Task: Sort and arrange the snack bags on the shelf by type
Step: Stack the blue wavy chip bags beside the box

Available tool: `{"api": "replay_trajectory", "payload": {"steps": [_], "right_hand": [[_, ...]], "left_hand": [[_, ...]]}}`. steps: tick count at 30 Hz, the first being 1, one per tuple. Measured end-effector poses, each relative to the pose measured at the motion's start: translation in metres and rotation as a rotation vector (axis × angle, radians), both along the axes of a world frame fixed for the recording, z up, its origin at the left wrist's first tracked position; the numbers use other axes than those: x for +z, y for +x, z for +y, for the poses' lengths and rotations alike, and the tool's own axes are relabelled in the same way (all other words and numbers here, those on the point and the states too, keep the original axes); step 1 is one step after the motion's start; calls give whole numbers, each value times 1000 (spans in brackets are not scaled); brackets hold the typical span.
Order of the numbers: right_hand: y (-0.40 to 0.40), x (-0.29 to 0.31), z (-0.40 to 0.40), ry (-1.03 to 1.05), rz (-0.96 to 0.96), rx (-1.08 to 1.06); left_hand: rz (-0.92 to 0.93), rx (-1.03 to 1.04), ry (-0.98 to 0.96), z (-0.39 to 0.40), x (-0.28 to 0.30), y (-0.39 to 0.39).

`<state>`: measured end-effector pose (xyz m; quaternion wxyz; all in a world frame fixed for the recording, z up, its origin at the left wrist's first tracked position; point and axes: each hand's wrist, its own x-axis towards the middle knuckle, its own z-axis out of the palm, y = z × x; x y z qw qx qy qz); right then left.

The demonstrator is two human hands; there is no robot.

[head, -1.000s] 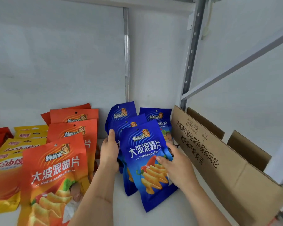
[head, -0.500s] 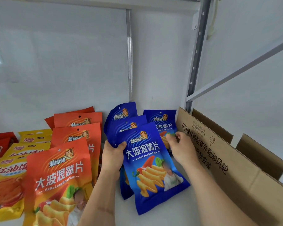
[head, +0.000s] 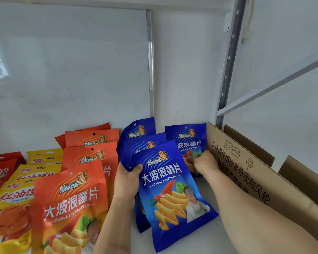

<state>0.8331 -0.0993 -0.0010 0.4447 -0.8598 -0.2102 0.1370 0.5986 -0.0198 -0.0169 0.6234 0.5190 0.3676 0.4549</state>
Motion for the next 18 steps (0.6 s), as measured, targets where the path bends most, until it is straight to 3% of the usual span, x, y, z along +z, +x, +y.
{"api": "replay_trajectory", "payload": {"steps": [4,6,9,12,18], "right_hand": [[-11,32,-23,37,-428,-33],[-22,56,-46,135,-528,-43],[-33,82,-88,270,-468,41],[-41,87,-125,218,-307,212],[-64,71,-159,107,-180,286]], "left_hand": [[-10,4,6,-2,3,0],[-12,5,6,-4,5,1],[-12,0,-3,-5,6,1],[-48,-13,-65,-6,7,2],[-89,-27,-96,-12,11,7]]}}
